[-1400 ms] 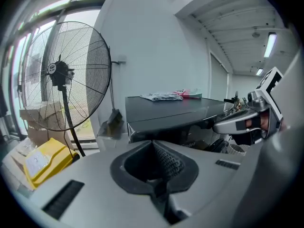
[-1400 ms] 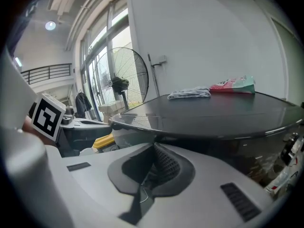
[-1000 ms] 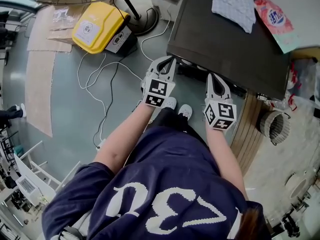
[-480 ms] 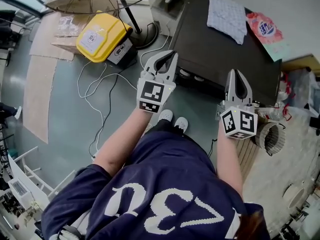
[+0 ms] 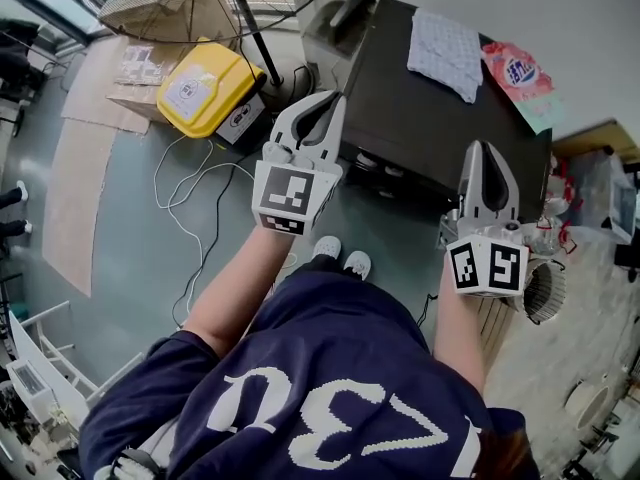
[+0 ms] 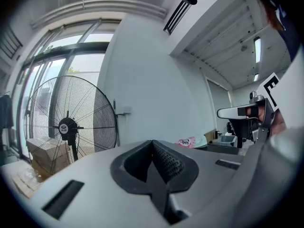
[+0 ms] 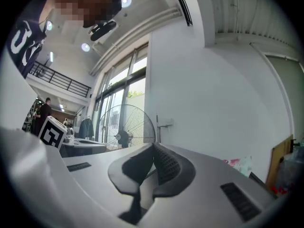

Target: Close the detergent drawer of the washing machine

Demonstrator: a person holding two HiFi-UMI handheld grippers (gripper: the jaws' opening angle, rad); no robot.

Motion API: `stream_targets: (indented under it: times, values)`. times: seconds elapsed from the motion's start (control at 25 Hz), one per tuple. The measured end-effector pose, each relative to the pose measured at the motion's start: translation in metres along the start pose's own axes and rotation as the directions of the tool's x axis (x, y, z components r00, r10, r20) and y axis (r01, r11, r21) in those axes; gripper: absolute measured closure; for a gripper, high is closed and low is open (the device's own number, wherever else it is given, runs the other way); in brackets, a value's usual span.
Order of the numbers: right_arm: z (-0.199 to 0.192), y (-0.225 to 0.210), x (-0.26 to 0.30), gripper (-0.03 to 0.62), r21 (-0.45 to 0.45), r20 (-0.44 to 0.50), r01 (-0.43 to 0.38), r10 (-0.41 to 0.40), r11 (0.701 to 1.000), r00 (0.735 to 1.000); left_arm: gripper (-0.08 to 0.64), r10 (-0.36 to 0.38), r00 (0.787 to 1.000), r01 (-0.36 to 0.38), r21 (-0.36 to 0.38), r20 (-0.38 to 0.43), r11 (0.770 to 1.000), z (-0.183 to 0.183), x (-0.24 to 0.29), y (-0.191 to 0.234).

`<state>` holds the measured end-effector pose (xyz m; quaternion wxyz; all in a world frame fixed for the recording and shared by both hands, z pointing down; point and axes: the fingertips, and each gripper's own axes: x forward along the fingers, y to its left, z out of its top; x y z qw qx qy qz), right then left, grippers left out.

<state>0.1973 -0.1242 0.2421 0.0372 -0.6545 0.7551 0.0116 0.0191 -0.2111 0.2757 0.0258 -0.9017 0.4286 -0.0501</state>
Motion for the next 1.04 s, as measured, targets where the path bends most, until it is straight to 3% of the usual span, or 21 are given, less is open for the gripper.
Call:
stream_targets:
  times: [0.24,0.36,0.48,0.8,1.04]
  values:
    - [0.011,0.003,-0.006,0.577,-0.032,0.005,0.012,-0.012,0.999,1.000,0.540,0.014,0.999,-0.014,0.006,0.049,1.000,0.012,-0.008,0.001]
    - [0.009,0.000,-0.008,0.577,0.006,0.013,0.023,-0.023,1.000,1.000,0.540,0.019,0.998,-0.019,0.000,0.065,1.000,0.015,-0.010,0.002]
    - [0.008,-0.008,-0.012,0.577,0.053,0.029,0.040,-0.042,0.998,0.999,0.540,0.024,0.999,-0.024,0.012,0.037,1.000,0.013,-0.014,0.001]
    - [0.010,-0.004,-0.020,0.577,0.012,0.026,0.051,-0.051,0.999,0.998,0.540,0.028,1.000,-0.028,0.008,0.008,1.000,0.005,-0.023,0.002]
    - [0.005,-0.010,-0.020,0.577,0.062,0.044,0.051,-0.054,0.997,0.998,0.540,0.045,0.999,-0.045,0.003,0.012,0.999,0.002,-0.022,0.006]
